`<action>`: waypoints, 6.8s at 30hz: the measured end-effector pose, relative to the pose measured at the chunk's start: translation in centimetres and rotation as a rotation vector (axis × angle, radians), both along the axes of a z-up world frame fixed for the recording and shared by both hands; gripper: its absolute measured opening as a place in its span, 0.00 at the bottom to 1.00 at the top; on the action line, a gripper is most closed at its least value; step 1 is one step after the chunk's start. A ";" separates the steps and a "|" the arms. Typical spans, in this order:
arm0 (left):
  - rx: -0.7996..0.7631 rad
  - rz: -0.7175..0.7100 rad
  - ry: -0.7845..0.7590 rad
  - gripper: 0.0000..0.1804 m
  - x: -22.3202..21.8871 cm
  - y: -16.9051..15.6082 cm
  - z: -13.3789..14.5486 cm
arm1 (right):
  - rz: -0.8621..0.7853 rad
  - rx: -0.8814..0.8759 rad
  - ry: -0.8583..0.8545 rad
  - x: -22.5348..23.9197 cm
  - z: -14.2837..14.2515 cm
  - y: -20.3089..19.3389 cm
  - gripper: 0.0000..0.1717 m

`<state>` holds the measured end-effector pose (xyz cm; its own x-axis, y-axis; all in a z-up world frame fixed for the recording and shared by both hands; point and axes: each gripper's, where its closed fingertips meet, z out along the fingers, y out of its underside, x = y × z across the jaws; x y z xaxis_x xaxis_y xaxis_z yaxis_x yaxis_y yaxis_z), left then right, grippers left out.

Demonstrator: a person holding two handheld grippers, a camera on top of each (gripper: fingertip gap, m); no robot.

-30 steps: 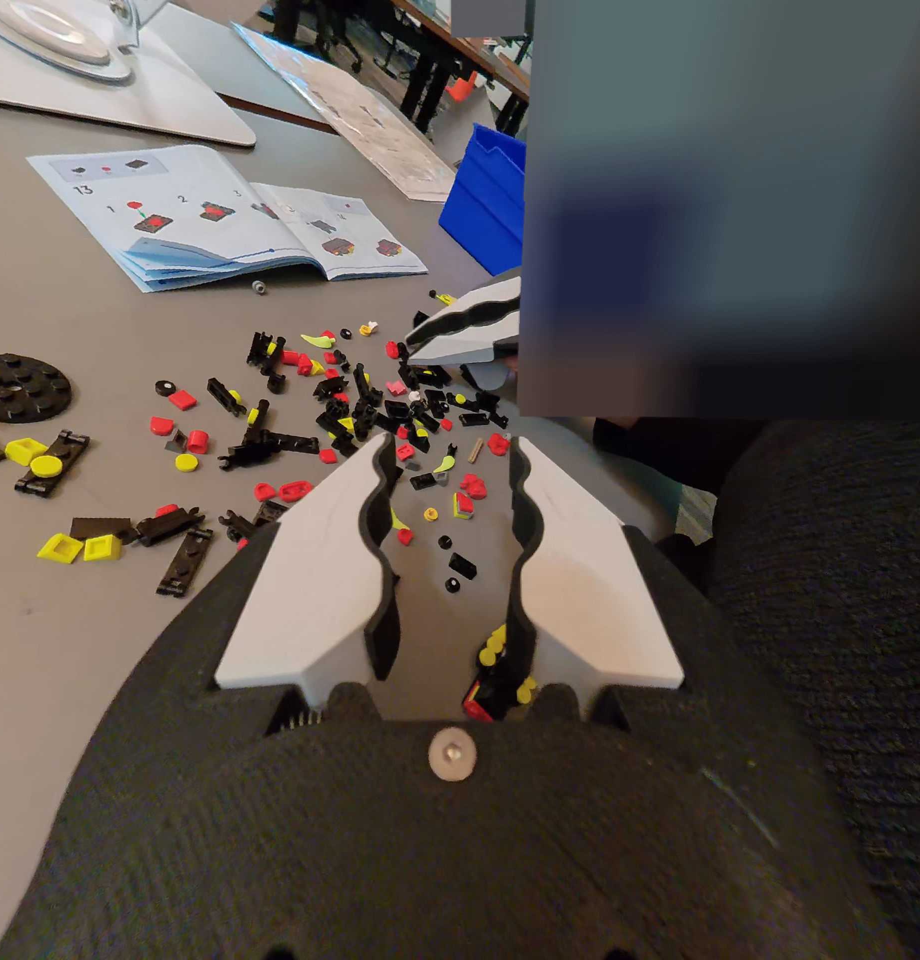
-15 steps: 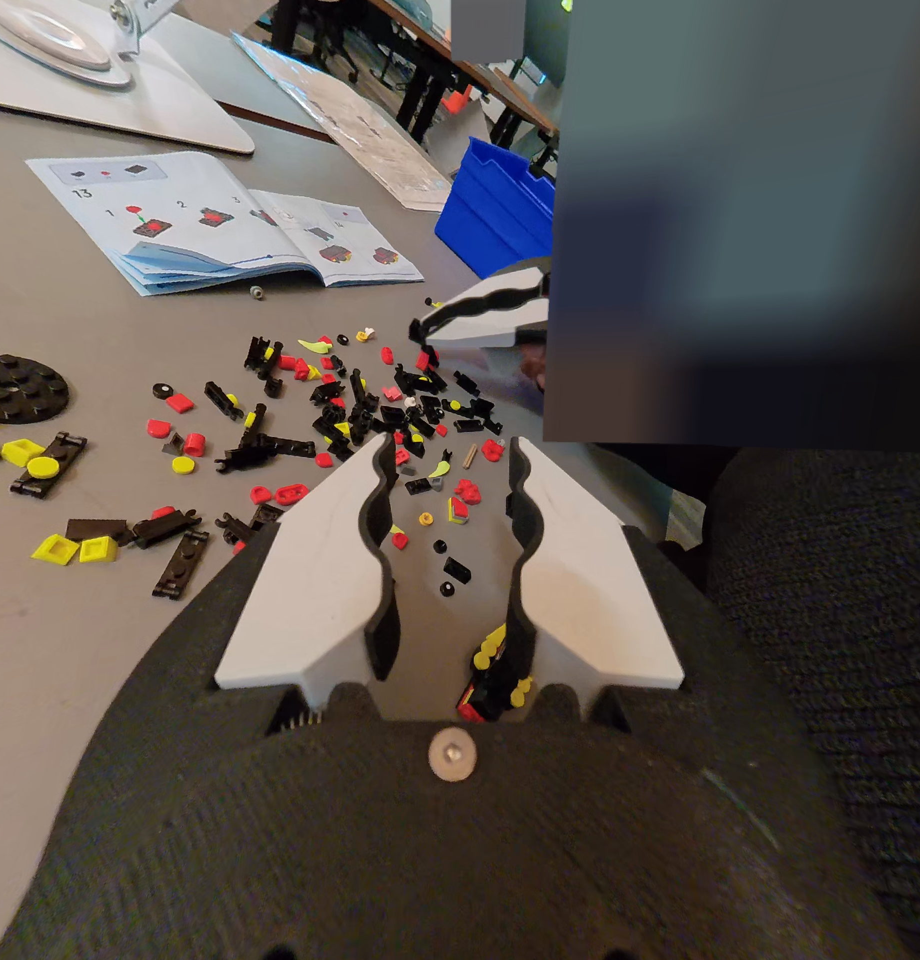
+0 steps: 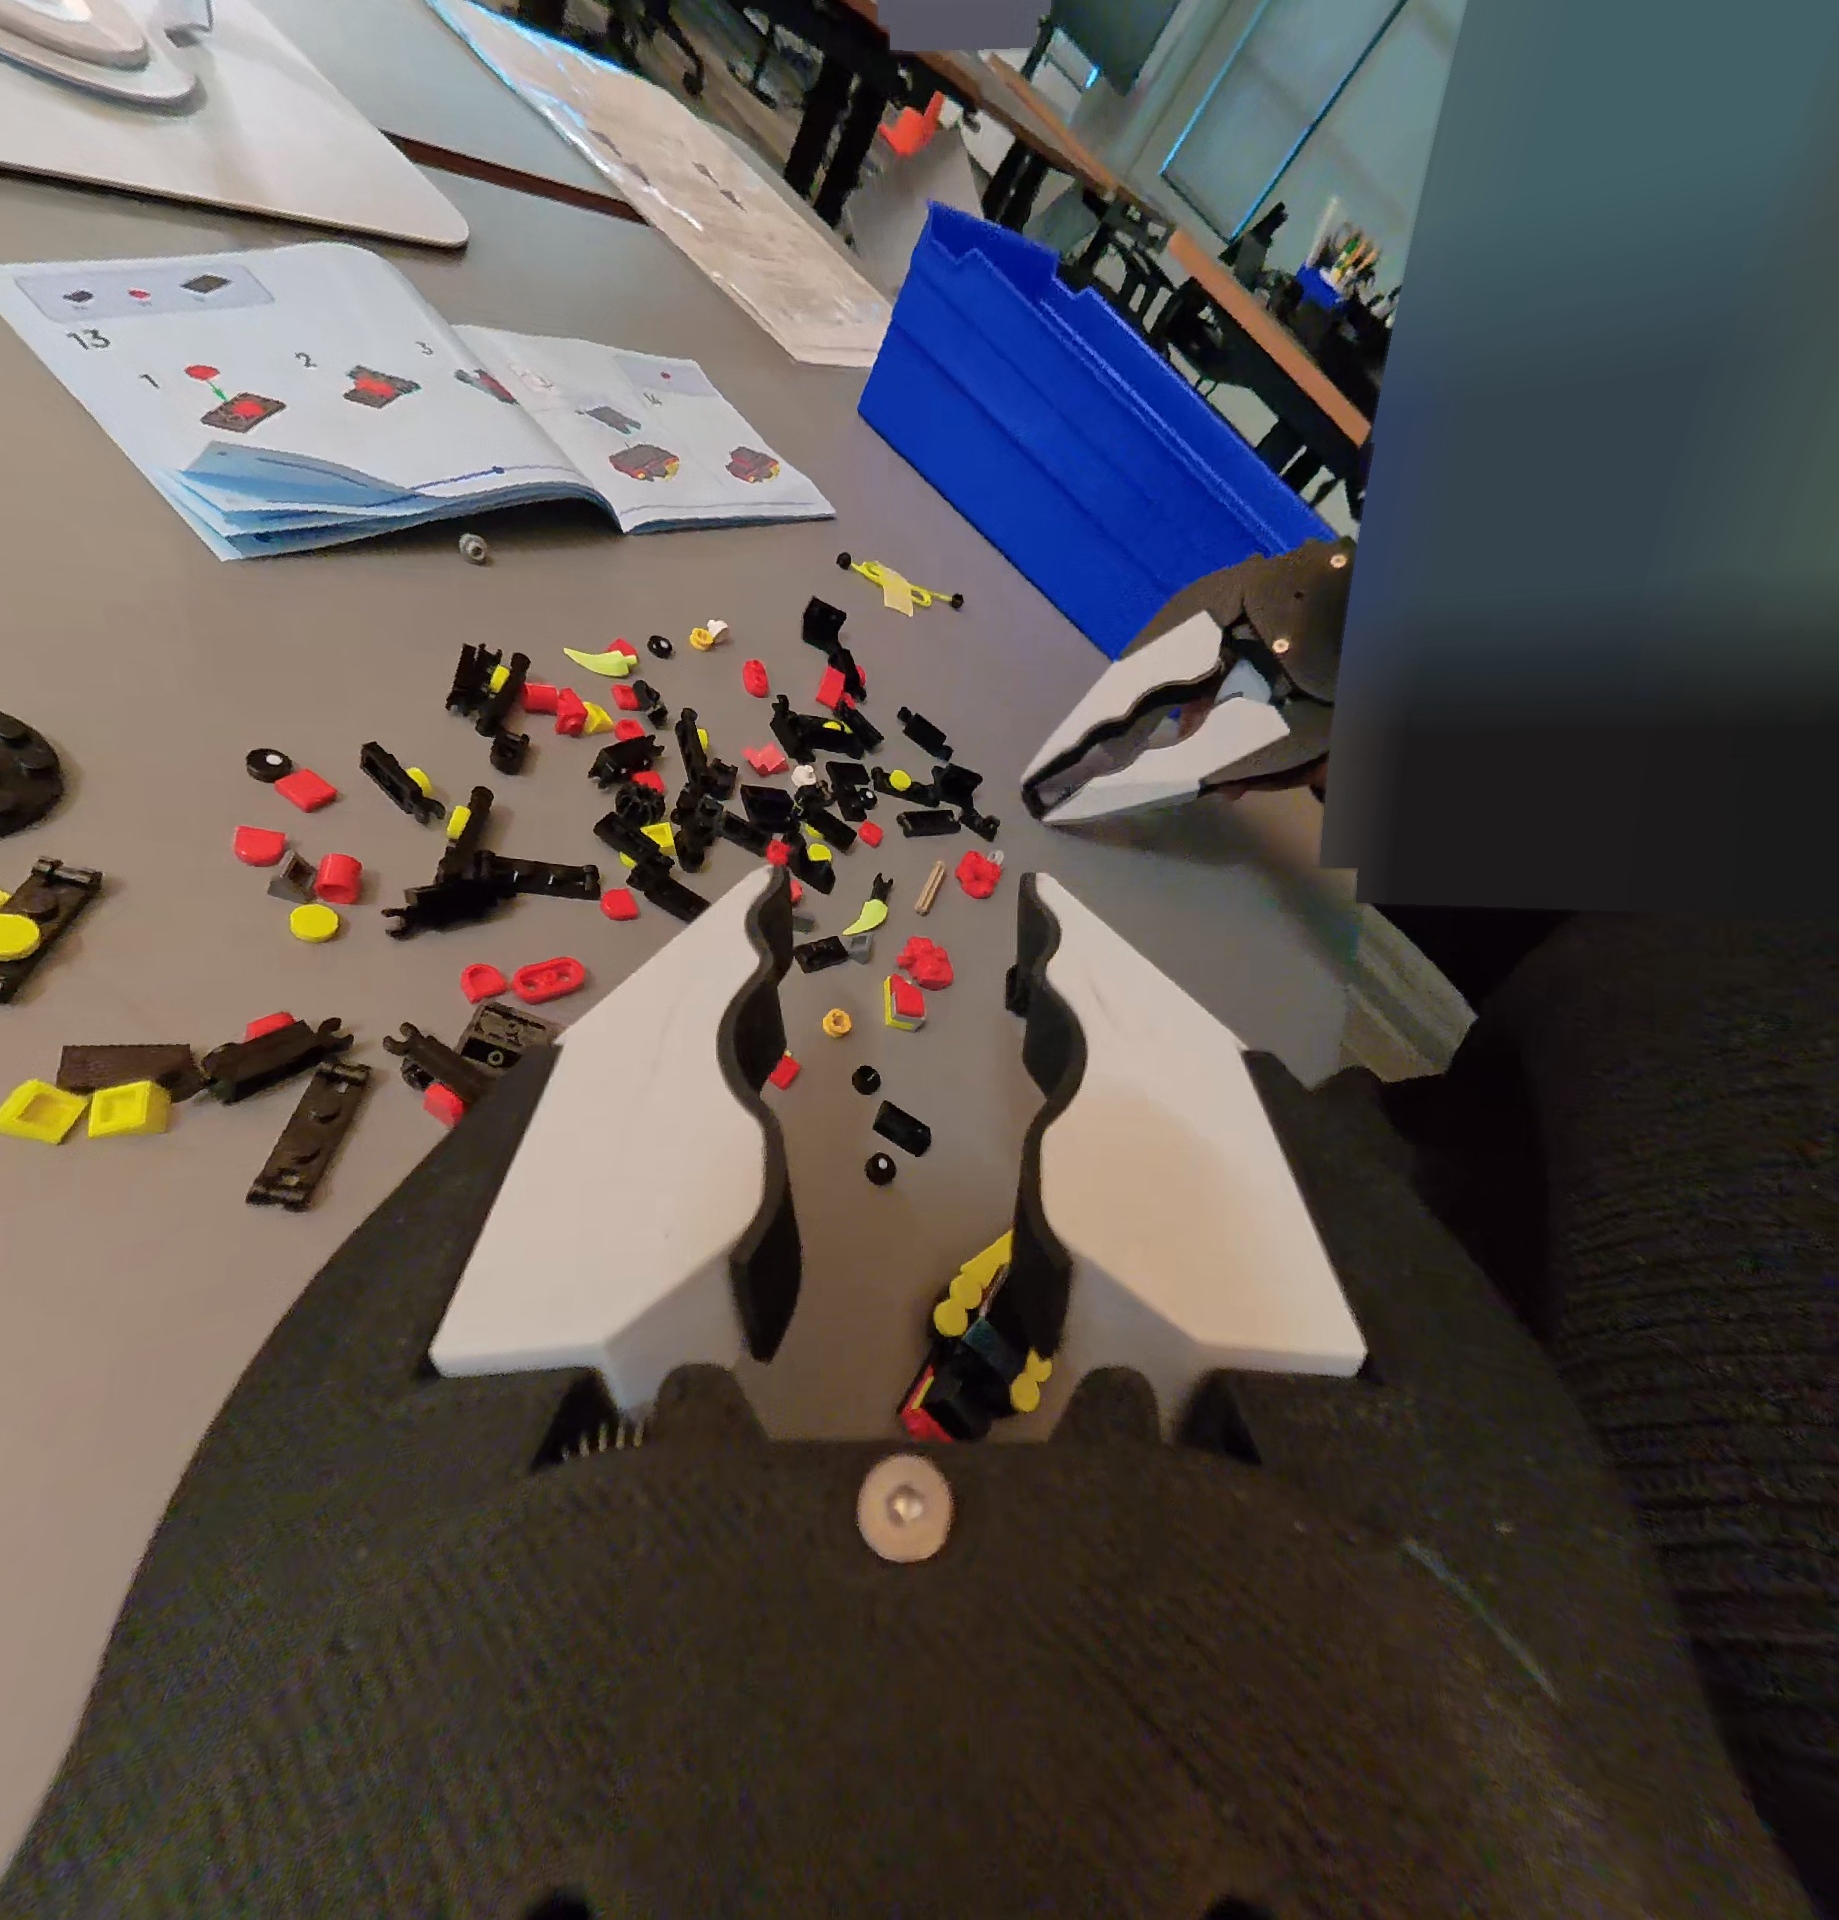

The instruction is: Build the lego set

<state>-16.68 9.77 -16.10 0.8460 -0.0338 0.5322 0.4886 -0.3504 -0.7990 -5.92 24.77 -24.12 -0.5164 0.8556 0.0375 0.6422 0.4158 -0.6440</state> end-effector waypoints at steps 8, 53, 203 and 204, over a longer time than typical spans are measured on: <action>-0.021 -0.008 0.030 0.23 0.2 0.3 -0.3 | 0.057 -0.079 -0.024 2.3 0.2 -1.3 0.07; -0.010 0.003 -0.010 0.24 1.0 -1.9 -0.1 | 0.280 -0.169 0.109 -3.5 1.5 -10.1 0.10; -0.082 -0.085 0.085 0.23 2.0 1.4 -1.6 | -0.213 -0.151 -0.041 3.8 0.8 -1.1 0.01; -0.081 -0.094 0.086 0.23 2.1 1.7 -1.6 | -0.219 -0.184 -0.059 4.1 0.6 -1.1 0.01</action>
<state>-14.55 11.44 -17.73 0.8836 -0.0752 0.4622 0.3816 -0.4566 -0.8037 -1.82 23.68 -23.57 -0.3149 0.9368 -0.1526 0.7422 0.1428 -0.6548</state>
